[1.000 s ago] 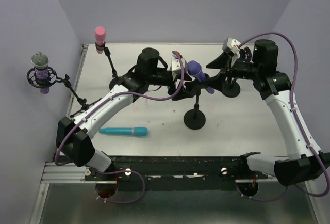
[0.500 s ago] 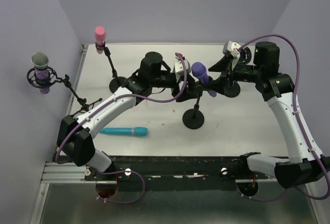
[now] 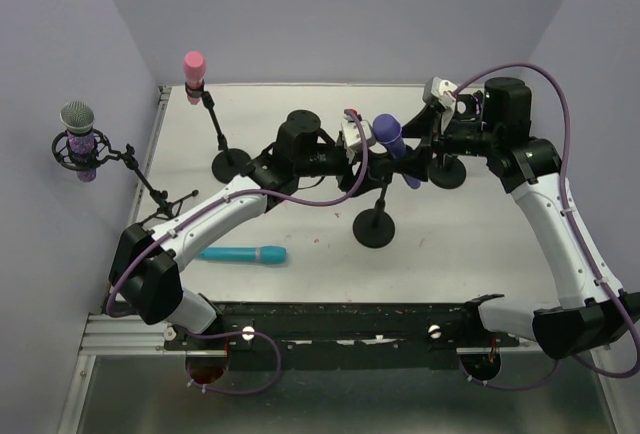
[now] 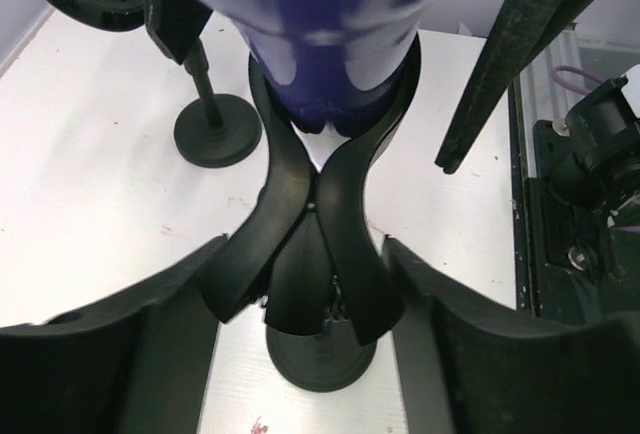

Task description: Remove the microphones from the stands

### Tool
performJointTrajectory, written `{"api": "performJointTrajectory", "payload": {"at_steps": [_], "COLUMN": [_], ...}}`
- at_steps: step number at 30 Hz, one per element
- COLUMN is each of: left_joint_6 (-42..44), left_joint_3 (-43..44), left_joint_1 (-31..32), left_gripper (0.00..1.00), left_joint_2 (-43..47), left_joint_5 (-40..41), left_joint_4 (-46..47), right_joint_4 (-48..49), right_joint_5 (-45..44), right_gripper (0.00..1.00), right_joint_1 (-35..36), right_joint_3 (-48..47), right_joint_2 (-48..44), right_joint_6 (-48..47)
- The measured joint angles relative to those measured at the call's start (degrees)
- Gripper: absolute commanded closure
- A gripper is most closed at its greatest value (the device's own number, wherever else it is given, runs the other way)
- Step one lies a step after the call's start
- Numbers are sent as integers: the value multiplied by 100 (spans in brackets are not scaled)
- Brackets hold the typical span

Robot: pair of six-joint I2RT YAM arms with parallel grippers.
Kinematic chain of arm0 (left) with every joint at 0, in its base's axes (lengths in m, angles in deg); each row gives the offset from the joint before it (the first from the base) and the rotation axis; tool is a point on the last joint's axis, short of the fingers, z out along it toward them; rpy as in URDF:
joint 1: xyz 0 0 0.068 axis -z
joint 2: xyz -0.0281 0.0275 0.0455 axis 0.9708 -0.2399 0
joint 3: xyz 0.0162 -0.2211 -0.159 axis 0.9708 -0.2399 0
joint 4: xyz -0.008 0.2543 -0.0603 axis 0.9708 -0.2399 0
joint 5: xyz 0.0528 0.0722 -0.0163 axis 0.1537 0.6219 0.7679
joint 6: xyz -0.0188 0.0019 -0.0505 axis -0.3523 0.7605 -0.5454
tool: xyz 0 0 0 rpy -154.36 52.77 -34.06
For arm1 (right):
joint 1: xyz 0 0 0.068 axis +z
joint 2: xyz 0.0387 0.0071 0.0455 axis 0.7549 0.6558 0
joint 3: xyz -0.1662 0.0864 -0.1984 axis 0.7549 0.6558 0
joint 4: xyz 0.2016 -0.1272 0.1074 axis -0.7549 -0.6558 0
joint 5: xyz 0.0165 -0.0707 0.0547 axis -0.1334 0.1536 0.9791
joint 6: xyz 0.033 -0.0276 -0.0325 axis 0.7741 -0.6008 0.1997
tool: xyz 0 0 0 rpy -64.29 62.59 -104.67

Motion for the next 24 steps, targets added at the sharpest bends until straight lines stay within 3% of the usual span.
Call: {"api": "performJointTrajectory", "payload": {"at_steps": [6,7,11,12,17,24], "left_joint_6": [-131,-138,-225,-240,-273,-125], "left_joint_3": [-92,-92,-96,-96,-96,68], "left_joint_1": [-26,-31,-90,-105,-181,-492], "left_gripper": [58,55,27,24,22,27], "left_joint_2": [55,55,55,55,96,133], "left_joint_5": [-144,-175,-219,-225,-269,-988], "left_joint_4": [107,114,122,122,199,190], "right_joint_4": [190,247,387,409,527,603], "right_joint_5": [0,-2,2,24,37,35], "right_gripper": [27,31,52,55,66,71], "right_joint_1": [52,55,68,90,114,114], "right_joint_3": [-2,-2,0,0,-7,-9], "right_joint_2": [0,2,39,55,105,140], "right_joint_6": [140,179,310,350,337,358]}}
